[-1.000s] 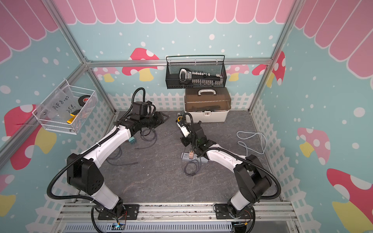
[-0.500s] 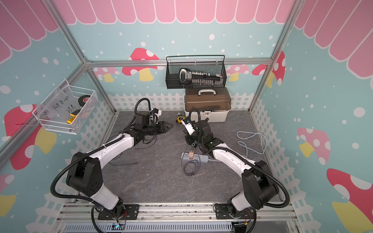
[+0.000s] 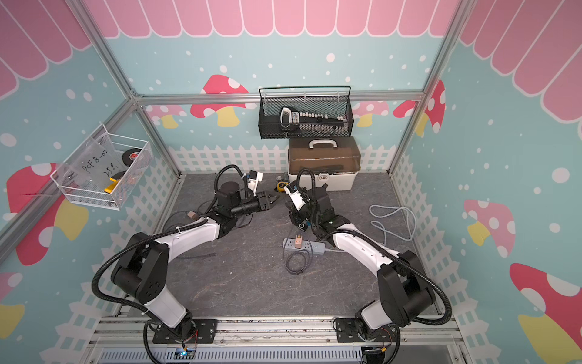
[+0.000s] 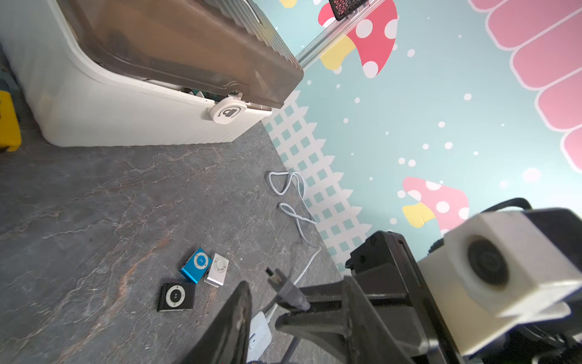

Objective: Charge mp3
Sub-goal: Adjust the charging cable at the center of the board.

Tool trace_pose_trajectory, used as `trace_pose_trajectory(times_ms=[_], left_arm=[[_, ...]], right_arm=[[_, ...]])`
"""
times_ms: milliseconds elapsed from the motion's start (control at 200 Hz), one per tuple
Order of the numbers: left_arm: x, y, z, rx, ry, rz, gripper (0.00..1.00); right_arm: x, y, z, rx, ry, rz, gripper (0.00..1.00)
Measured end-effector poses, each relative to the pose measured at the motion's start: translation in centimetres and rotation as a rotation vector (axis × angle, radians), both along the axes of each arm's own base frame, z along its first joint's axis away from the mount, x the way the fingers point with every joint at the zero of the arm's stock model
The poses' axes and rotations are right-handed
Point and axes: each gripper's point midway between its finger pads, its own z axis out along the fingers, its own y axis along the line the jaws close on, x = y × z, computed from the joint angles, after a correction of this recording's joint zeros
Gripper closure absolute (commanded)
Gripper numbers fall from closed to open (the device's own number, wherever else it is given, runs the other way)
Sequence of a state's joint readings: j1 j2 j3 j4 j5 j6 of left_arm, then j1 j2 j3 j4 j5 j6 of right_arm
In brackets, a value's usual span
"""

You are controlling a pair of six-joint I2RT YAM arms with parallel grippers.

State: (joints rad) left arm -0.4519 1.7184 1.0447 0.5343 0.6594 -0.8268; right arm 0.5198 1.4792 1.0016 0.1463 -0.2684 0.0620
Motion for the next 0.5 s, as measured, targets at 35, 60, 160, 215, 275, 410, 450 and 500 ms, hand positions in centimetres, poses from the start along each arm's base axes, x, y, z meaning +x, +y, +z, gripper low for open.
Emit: trace_pose_trajectory(times_ms=[35, 60, 160, 215, 275, 410, 450, 500], left_arm=[[0.1, -0.1, -0.5, -0.012, 0.013, 0.0, 0.56], [0.1, -0.1, -0.9, -0.021, 0.024, 0.0, 0.56], [0.3, -0.2, -1.7, -0.052, 0.05, 0.002, 0.56], [0.4, -0.3, -1.6, -0.077, 0.049, 0.003, 0.56], [0.6, -0.4, -1.2, -0.106, 0.043, 0.003, 0.56], [0.9, -0.7, -0.6, -0.166, 0.032, -0.001, 0.57], [0.8, -0.8, -0.4, -0.179, 0.03, -0.005, 0.58], [0.7, -1.0, -0.2, -0.193, 0.024, -0.011, 0.6]], right_arm=[[0.0, -0.1, 0.0, 0.003, 0.004, -0.002, 1.0], [0.0, -0.1, 0.0, 0.006, 0.006, -0.002, 1.0], [0.0, -0.2, -0.1, 0.014, 0.014, -0.002, 1.0], [0.0, -0.2, -0.2, 0.019, 0.022, -0.002, 1.0], [0.0, -0.3, -0.2, 0.024, 0.027, -0.002, 1.0], [0.0, -0.2, 0.0, 0.043, 0.033, 0.003, 1.0], [0.0, -0.2, 0.1, 0.049, 0.034, 0.003, 1.0], [0.1, -0.2, 0.2, 0.055, 0.034, 0.003, 1.0]])
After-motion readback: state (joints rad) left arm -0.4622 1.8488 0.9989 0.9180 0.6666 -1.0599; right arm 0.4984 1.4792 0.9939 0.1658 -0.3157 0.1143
